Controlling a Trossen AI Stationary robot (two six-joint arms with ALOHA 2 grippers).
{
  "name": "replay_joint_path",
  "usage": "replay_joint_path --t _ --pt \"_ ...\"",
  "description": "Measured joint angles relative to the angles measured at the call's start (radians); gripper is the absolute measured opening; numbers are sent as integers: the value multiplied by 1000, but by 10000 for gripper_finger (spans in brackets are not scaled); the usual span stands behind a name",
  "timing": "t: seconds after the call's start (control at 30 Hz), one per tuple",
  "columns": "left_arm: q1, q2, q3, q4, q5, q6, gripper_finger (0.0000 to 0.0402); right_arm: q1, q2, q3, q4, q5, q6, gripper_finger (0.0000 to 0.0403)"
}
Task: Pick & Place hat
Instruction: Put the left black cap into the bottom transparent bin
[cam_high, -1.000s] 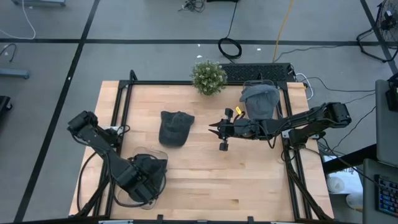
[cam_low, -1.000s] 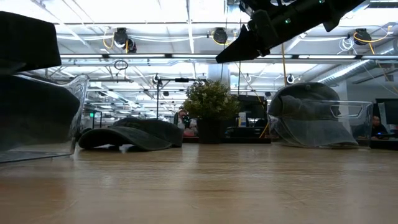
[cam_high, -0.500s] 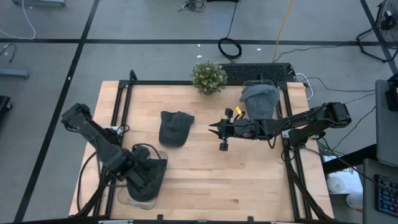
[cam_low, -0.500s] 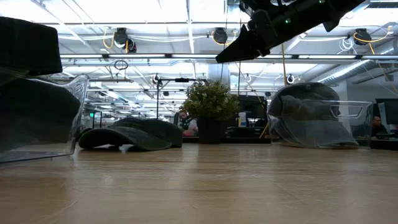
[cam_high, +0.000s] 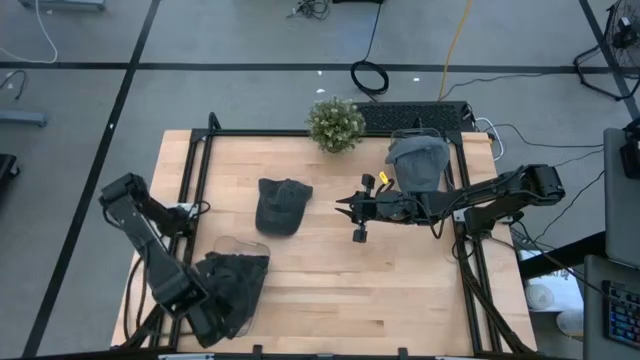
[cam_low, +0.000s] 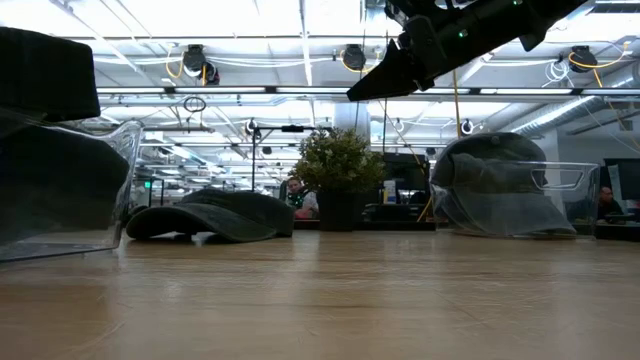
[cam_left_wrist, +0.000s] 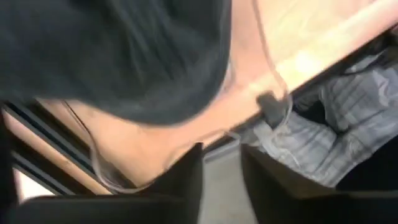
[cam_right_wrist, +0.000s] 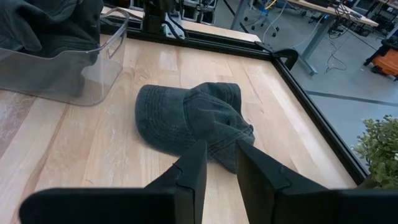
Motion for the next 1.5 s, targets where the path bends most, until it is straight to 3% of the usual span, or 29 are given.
replay_joint_path --t 0.07,0.17,0.23,0.3,0.5,0.97,1.23,1.5 --pt "-12 25 1 -37 11 -44 65 0 0 0 0 0 -1 75" --pt "-20 42 1 -78 -123 -70 12 0 0 0 1 0 -2 75" --pt "-20 54 1 -80 -214 -72 13 0 0 0 1 0 -1 75" --pt "-14 77 1 -79 -240 -73 15 0 0 0 2 0 -2 75" --pt "2 143 1 -79 -166 -76 6 0 0 0 3 0 -2 75" --pt "6 237 1 -186 -158 -89 28 0 -1 0 3 0 0 75" --pt "41 249 -74 8 -145 45 9 0 -1 0 3 -1 1 75" --pt "80 201 -45 -36 -171 120 6 0 -1 0 3 -1 2 75"
